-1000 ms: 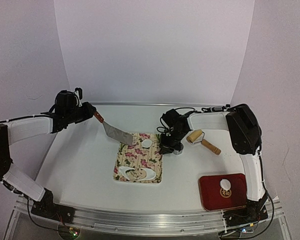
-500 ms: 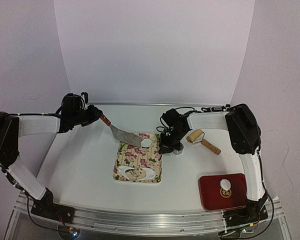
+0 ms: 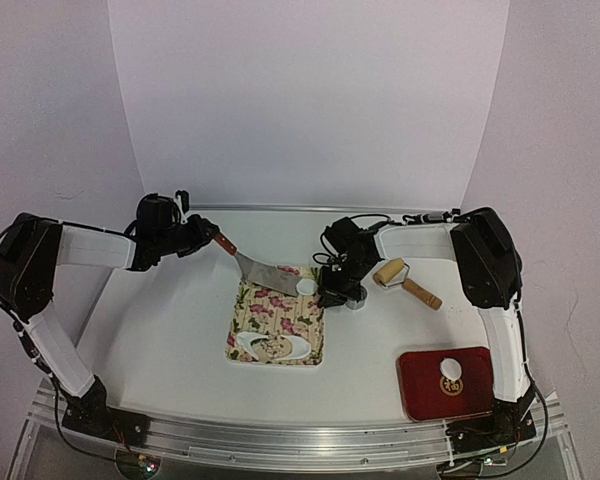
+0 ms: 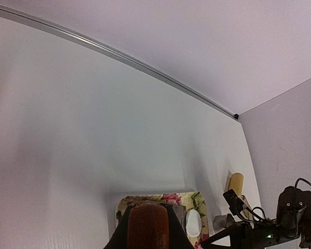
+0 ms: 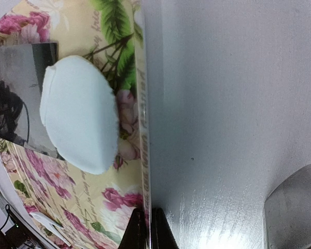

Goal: Roll out the dumpling wrappers from the dough

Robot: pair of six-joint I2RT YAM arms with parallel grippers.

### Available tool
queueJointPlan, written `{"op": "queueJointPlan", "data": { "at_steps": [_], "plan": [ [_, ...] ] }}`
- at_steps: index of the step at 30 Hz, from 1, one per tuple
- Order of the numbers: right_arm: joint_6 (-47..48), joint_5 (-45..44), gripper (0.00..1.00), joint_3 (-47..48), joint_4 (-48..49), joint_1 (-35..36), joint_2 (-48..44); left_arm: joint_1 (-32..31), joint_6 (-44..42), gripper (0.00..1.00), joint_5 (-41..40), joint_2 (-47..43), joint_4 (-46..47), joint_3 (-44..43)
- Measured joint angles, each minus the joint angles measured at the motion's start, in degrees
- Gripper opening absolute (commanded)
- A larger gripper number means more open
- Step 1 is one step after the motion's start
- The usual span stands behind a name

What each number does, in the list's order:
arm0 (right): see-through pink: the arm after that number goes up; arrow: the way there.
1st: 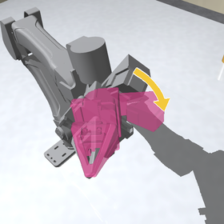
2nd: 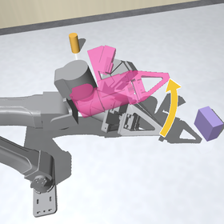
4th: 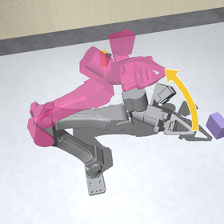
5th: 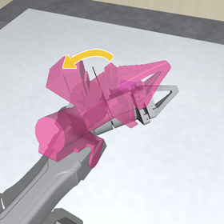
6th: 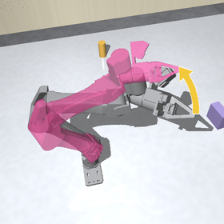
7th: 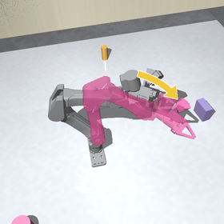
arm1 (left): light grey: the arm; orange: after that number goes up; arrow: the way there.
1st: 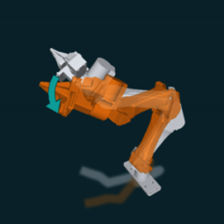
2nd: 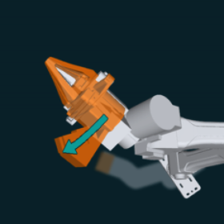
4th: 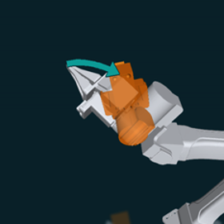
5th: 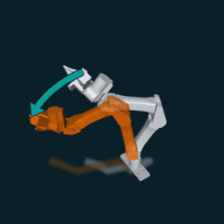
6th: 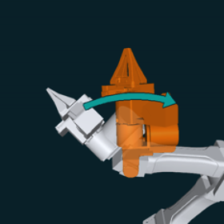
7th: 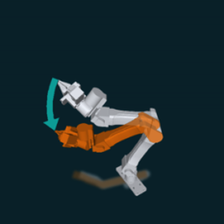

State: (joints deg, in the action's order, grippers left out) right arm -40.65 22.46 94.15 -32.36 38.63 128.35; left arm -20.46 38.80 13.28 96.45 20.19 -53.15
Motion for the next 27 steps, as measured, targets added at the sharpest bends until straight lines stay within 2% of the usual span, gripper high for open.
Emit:
{"op": "queueJointPlan", "data": {
  "at_steps": [18, 23, 27],
  "plan": [
    [0.6, 0.6, 0.0, 0.0, 0.0, -0.1, 0.0, -1.0, 6.6, 0.0, 4.4, 7.1, 9.8, 0.7],
    [0.7, 0.6, 0.07, 0.0, -0.1, -0.2, 0.0, -1.0, 9.7, 0.0, 5.2, 8.0, 12.8, 2.7],
    [1.0, 0.5, 0.19, 0.2, -0.4, -0.2, 0.0, -1.0, 11.5, 0.0, 5.5, 8.0, 13.5, 3.3]
  ]
}}
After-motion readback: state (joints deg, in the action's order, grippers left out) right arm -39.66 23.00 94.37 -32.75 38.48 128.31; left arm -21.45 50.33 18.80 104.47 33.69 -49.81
